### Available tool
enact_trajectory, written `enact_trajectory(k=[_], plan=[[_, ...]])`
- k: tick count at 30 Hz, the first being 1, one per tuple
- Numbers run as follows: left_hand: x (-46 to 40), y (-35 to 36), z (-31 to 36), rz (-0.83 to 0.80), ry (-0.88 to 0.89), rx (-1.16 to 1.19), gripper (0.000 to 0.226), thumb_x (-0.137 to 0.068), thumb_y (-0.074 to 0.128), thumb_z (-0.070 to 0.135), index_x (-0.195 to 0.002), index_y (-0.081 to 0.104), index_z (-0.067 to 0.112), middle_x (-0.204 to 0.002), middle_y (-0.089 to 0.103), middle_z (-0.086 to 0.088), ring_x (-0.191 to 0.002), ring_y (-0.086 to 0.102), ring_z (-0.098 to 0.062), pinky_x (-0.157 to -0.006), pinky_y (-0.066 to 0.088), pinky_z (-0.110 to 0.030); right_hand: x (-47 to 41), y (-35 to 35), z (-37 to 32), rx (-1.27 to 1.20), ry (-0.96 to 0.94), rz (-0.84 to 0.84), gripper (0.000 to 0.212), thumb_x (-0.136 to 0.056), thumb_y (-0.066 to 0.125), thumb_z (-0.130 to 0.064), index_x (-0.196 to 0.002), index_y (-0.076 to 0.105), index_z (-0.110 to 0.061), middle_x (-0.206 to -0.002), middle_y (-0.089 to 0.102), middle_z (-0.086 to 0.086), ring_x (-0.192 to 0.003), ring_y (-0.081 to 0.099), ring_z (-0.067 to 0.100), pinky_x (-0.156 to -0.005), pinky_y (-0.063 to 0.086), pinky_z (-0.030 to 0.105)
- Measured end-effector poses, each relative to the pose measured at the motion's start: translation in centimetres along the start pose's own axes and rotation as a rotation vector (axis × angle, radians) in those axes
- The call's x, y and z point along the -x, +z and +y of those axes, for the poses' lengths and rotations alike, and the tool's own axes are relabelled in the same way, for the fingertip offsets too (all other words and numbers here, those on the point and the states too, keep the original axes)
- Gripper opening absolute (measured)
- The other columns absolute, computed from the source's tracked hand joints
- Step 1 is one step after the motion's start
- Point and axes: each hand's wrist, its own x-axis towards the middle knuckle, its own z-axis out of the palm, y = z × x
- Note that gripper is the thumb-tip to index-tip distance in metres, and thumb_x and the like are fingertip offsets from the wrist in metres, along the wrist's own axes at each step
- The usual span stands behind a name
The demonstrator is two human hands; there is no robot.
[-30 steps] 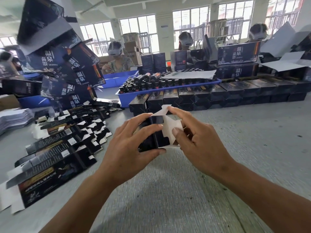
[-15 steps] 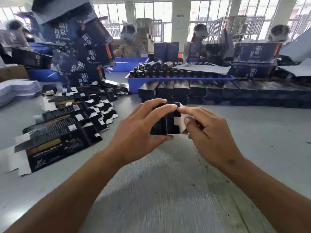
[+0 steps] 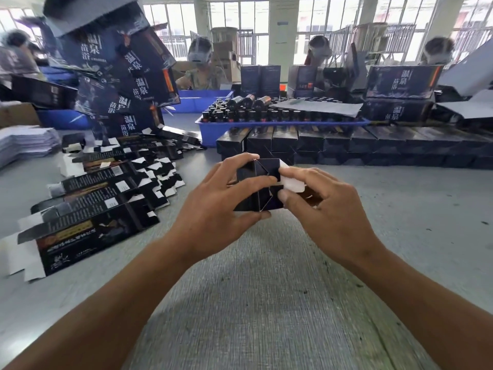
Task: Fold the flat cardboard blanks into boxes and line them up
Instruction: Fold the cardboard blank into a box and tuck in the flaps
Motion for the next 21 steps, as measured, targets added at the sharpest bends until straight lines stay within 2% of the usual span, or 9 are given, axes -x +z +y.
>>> enact_trajectory(k=[2,5,8,10,12,16,19,21], plan=[[-0.01,0.15,0.15,0.006,0.017,-0.012,0.052,-0.081,0.077,0.037,-0.130,0.067,0.024,-0.148,0.048,-0.007,-0.131,0.050,-0.028,-0.096,0.052,-0.043,0.06,0.00,0.06,0.008,-0.006,0.028,0.033,-0.092,0.071,-0.022,-0.125,0.067,-0.022,-0.105,0.060,-0.026,-0.095,0.061,-0.006,-0.084,0.049,0.013],[-0.04,0.35,0.15,0.017,0.047,-0.046,0.051,-0.082,0.077,0.036,-0.129,0.068,0.022,-0.147,0.049,-0.010,-0.130,0.052,-0.032,-0.086,0.057,-0.053,0.23,0.10,0.10,0.003,-0.005,0.044,0.037,-0.091,0.072,-0.023,-0.127,0.063,-0.024,-0.103,0.064,-0.019,-0.089,0.063,-0.003,-0.076,0.050,0.011],[0.00,0.58,-0.04,0.041,0.069,-0.059,0.049,-0.084,0.074,0.039,-0.129,0.067,0.023,-0.147,0.048,-0.013,-0.129,0.052,-0.033,-0.083,0.059,-0.054,0.22,0.18,-0.14,-0.058,0.043,0.070,0.046,-0.090,0.074,-0.024,-0.130,0.052,-0.031,-0.101,0.068,-0.015,-0.085,0.067,0.001,-0.072,0.054,0.015],[0.05,0.76,-0.13,0.058,0.065,-0.054,0.049,-0.085,0.073,0.040,-0.130,0.064,0.025,-0.147,0.048,-0.014,-0.129,0.052,-0.033,-0.082,0.059,-0.053,0.17,0.09,-0.14,-0.107,0.062,0.072,0.041,-0.089,0.075,-0.023,-0.122,0.053,-0.032,-0.098,0.069,-0.014,-0.085,0.068,0.001,-0.070,0.055,0.016],[0.10,0.91,-0.15,0.078,0.058,-0.050,0.049,-0.085,0.075,0.040,-0.130,0.061,0.026,-0.146,0.048,-0.014,-0.128,0.052,-0.033,-0.085,0.058,-0.051,0.23,0.00,-0.17,-0.107,0.033,0.030,0.035,-0.089,0.074,-0.021,-0.120,0.058,-0.029,-0.102,0.068,-0.015,-0.090,0.067,-0.001,-0.072,0.053,0.012],[0.10,0.73,-0.11,0.110,-0.004,-0.036,0.066,-0.082,0.075,0.042,-0.139,0.049,0.024,-0.147,0.048,-0.010,-0.132,0.050,-0.027,-0.097,0.048,-0.037,0.26,-0.04,-0.24,-0.106,0.014,-0.042,0.039,-0.094,0.066,-0.015,-0.132,0.062,-0.021,-0.116,0.065,-0.013,-0.102,0.062,-0.003,-0.079,0.049,0.008],[0.18,0.65,0.29,0.097,-0.045,0.002,0.085,-0.079,0.077,0.044,-0.150,0.037,0.019,-0.149,0.045,-0.001,-0.134,0.046,-0.019,-0.102,0.046,-0.032,0.14,-0.05,-0.33,-0.187,0.066,-0.011,0.025,-0.096,0.063,-0.027,-0.121,0.065,-0.031,-0.102,0.068,-0.019,-0.096,0.064,-0.003,-0.074,0.051,0.010],[0.18,0.82,0.78,0.091,-0.030,-0.012,0.090,-0.079,0.076,0.048,-0.152,0.034,0.017,-0.148,0.041,0.005,-0.130,0.047,-0.016,-0.103,0.041,-0.023,0.00,-0.10,-0.35,-0.234,0.146,0.003,0.018,-0.092,0.066,-0.036,-0.110,0.062,-0.037,-0.096,0.068,-0.022,-0.086,0.066,-0.003,-0.069,0.053,0.013]])
